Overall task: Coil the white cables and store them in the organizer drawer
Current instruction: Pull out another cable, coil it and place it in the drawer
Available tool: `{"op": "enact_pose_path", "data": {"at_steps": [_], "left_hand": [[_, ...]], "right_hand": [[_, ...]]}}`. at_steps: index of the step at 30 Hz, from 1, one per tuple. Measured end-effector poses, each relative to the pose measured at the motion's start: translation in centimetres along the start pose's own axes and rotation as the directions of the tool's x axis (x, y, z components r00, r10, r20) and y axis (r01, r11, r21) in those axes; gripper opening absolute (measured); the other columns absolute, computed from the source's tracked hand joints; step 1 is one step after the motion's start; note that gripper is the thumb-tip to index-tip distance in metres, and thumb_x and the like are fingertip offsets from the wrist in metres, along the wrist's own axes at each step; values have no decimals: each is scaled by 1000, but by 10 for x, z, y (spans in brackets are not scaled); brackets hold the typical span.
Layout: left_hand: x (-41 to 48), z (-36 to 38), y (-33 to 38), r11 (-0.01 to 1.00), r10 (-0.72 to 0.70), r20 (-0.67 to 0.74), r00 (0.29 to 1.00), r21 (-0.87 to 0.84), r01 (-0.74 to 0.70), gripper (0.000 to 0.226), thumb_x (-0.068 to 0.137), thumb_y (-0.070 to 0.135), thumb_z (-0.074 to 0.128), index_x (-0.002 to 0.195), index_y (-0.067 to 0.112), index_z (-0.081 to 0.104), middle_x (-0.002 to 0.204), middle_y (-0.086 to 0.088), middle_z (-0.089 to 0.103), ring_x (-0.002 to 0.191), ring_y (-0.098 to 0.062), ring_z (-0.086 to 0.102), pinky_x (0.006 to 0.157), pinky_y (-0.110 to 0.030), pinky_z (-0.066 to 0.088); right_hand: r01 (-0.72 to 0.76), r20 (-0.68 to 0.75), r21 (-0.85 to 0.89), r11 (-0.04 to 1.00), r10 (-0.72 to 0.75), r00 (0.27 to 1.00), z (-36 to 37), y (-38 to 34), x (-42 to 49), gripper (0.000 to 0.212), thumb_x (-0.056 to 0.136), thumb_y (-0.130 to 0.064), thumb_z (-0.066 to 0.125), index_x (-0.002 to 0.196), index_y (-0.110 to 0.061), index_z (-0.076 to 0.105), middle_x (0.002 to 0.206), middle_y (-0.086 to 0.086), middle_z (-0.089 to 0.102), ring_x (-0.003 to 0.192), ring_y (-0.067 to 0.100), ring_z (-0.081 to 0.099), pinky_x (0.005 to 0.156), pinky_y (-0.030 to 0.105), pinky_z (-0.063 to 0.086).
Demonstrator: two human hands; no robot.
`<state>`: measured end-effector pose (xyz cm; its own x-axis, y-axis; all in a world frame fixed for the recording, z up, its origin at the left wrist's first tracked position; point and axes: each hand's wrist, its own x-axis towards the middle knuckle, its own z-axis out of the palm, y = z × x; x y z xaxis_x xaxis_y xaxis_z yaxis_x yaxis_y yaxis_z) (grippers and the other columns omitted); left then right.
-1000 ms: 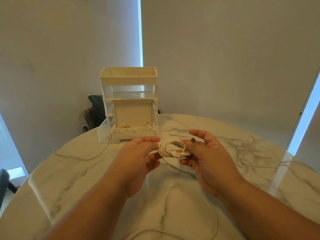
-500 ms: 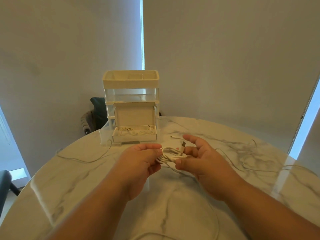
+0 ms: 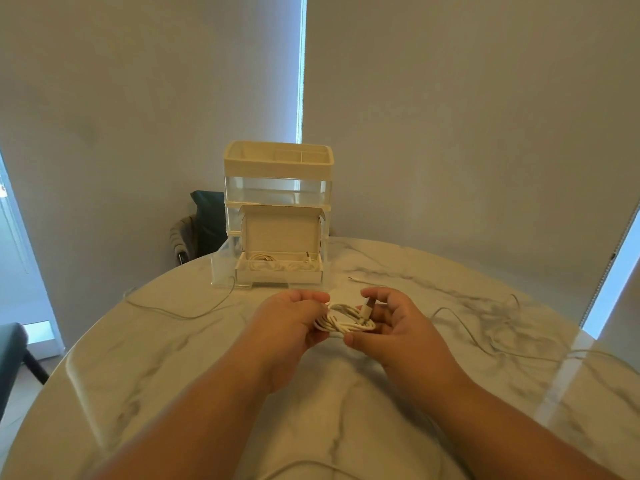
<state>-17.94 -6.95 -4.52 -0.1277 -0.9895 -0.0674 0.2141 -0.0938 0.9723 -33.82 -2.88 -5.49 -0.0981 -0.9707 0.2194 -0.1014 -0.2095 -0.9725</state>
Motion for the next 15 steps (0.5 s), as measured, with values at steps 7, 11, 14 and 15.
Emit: {"op": "enact_pose_path", "data": {"at_steps": [7,11,14,15], "left_hand": [[5,-9,7,934,193,-52,980,316,-167,13,95,33,59,98,30,71,94,7,74,97,-14,66,83,-32,53],[6,-19,19,836,332,-71,941,485,-258,12,95,35,59,100,32,68,94,13,67,92,-6,61,74,-25,46],[12,-29,27,819,412,-134,901,488,-302,15,98,28,56,108,28,66,98,10,66,92,-5,60,73,-20,45],[13,-33,29,822,437,-166,884,473,-317,18,99,26,55,113,27,65,102,9,67,94,-5,60,72,-17,45]], "right_hand": [[16,-42,70,997,-13,999,9,-2,8,56,73,9,78,116,-20,57,99,8,70,84,14,71,73,25,57],[34,-48,-6,999,-34,998,17,-10,25,54,71,0,83,115,-19,58,94,10,71,86,21,71,86,39,57],[69,-30,-94,993,-73,997,31,-18,43,52,72,-3,83,114,-18,58,88,4,71,83,17,70,87,41,57],[81,-22,-133,988,-85,996,38,-21,52,52,73,-5,83,115,-19,57,88,2,71,83,15,71,86,40,58]]}}
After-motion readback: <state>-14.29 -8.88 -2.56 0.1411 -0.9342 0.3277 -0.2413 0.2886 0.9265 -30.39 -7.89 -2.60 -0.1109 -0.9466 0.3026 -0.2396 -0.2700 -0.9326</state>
